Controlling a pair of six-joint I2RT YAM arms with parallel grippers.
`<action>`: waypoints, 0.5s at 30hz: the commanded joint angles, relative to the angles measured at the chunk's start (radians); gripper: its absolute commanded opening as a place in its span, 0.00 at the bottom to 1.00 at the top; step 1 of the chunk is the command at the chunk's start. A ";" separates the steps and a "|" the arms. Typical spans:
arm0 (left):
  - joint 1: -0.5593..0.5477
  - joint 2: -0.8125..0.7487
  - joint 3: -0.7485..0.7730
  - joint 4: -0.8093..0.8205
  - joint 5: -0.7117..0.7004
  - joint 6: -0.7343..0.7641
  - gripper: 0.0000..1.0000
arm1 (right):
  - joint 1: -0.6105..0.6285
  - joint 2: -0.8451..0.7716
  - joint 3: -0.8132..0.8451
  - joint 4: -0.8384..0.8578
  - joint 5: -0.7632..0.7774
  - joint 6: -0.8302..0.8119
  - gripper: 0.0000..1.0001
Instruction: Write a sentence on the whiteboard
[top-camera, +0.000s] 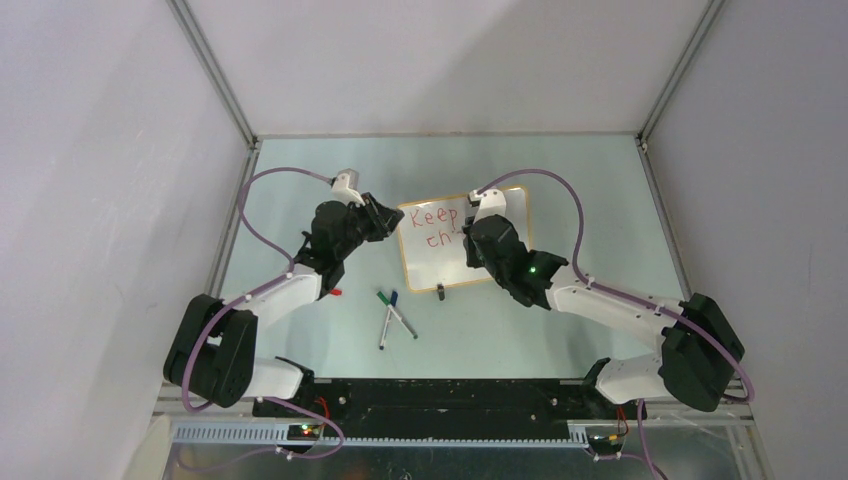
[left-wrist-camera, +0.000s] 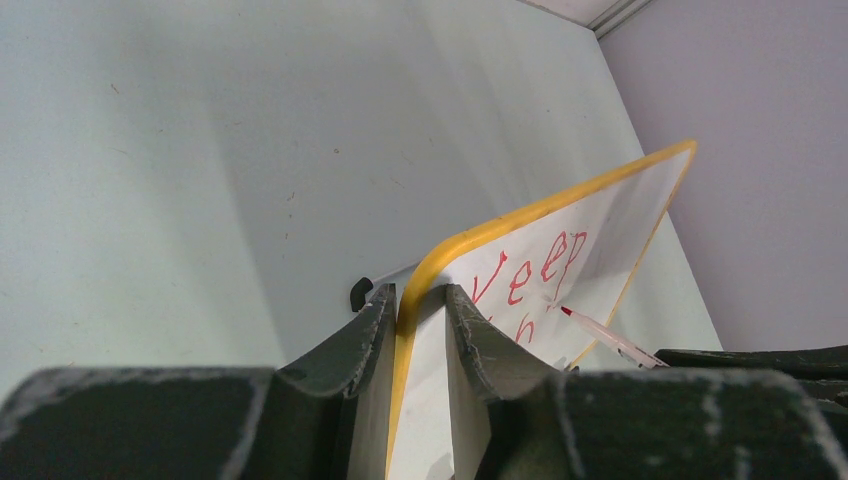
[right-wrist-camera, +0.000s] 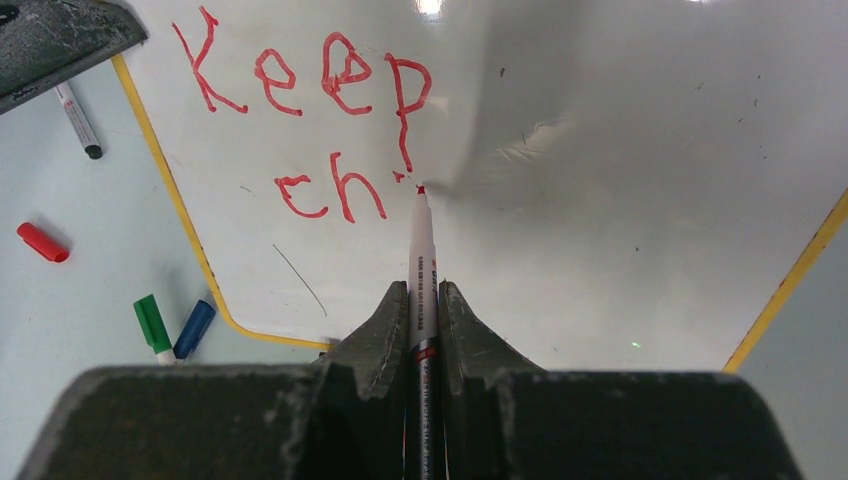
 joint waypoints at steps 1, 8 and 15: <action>0.003 -0.030 0.015 0.040 0.003 -0.002 0.27 | -0.006 0.008 0.005 0.020 -0.002 0.009 0.00; 0.003 -0.031 0.015 0.040 0.003 -0.002 0.26 | -0.015 0.015 0.012 0.020 -0.013 0.009 0.00; 0.003 -0.031 0.013 0.041 0.003 -0.002 0.27 | -0.016 0.029 0.023 0.014 -0.012 0.010 0.00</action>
